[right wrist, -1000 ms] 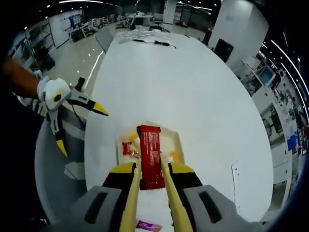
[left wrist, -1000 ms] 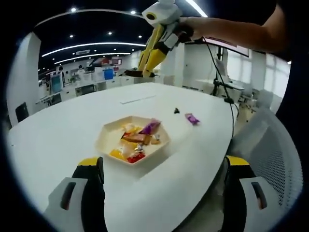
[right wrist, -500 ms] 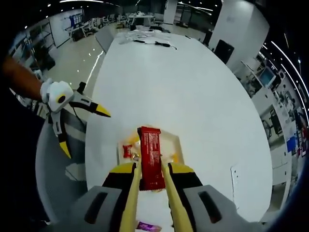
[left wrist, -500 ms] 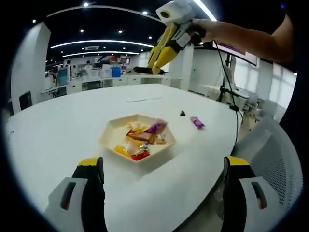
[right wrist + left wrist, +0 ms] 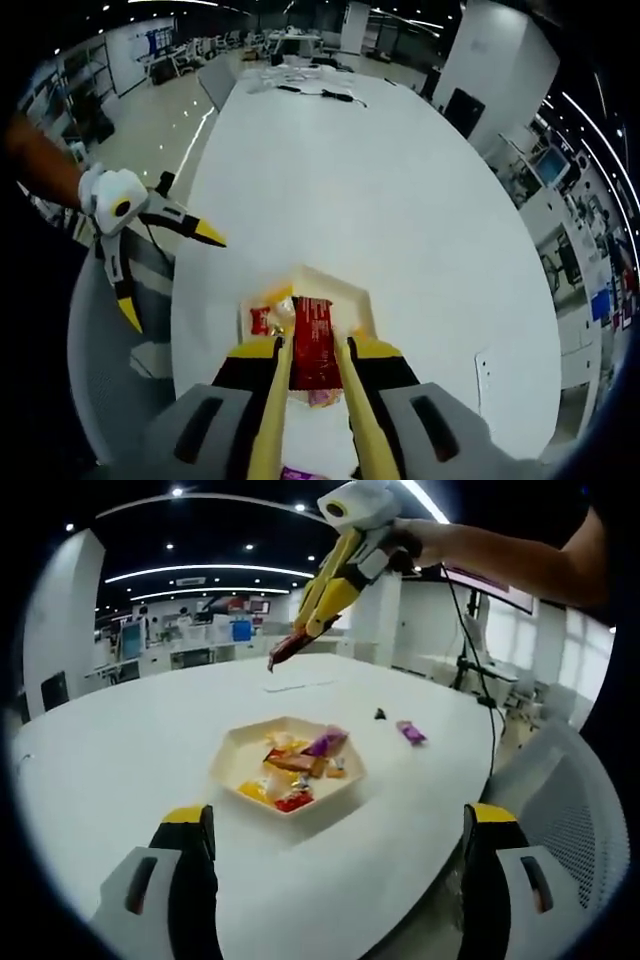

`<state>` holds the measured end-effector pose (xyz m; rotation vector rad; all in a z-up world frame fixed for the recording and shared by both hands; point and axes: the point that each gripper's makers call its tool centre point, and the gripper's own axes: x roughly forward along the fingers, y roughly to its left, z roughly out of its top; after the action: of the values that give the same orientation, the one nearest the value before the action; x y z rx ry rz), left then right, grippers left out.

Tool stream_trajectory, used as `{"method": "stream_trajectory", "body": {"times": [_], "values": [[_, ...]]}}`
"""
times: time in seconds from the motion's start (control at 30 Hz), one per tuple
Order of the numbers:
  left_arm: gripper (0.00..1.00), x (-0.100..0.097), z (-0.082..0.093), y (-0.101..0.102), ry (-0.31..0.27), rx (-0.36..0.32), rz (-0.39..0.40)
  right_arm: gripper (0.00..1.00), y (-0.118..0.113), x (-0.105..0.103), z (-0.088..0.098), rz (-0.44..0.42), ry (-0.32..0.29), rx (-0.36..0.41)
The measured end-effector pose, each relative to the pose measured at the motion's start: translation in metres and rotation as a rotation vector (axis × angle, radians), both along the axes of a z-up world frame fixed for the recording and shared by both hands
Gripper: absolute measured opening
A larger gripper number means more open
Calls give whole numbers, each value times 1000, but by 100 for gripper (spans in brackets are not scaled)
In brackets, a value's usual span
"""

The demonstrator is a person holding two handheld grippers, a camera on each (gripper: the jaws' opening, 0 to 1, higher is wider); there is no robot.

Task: Place the target food into the container with the food tongs after gripping and lifting it, then release it inside without dropping or visibly crushing the food.

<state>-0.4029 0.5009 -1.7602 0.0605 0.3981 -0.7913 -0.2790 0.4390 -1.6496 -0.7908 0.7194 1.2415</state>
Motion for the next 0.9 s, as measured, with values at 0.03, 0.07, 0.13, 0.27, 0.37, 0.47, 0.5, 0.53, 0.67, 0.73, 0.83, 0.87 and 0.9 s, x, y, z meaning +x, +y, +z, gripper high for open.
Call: {"method": "stream_trajectory", "body": {"times": [0.03,0.07,0.13,0.27,0.37,0.47,0.5,0.53,0.67,0.73,0.83,0.87,0.9], "values": [[100,0,0,0,1,-2,1,27,2,1,1,-19,-1,23],[100,0,0,0,-1,-1,1,27,0,3,1,-24,-14,10],[100,0,0,0,0,0,2,27,-1,5,0,-14,-37,5],[100,0,0,0,1,-1,3,27,-3,4,0,-21,-29,6],[100,0,-1,0,6,2,0,27,-7,4,2,-26,-35,8],[100,0,-1,0,4,3,0,27,-13,7,5,-43,-42,17],[100,0,-1,0,6,4,0,27,-16,7,5,-46,-32,20],[100,0,-1,0,9,3,-1,27,-17,7,5,-49,-33,22],[100,-1,-3,-1,11,9,-10,28,-25,7,6,-57,-44,23],[100,-2,-3,-1,11,12,-14,28,-29,6,5,-37,-67,12],[100,-1,-3,-1,7,14,-13,29,-36,6,3,-47,-66,13],[100,-1,-4,-1,10,17,-12,29,-40,5,3,-48,-64,14],[100,-1,-4,-1,11,18,-11,29,-43,5,2,-57,-62,14]]}}
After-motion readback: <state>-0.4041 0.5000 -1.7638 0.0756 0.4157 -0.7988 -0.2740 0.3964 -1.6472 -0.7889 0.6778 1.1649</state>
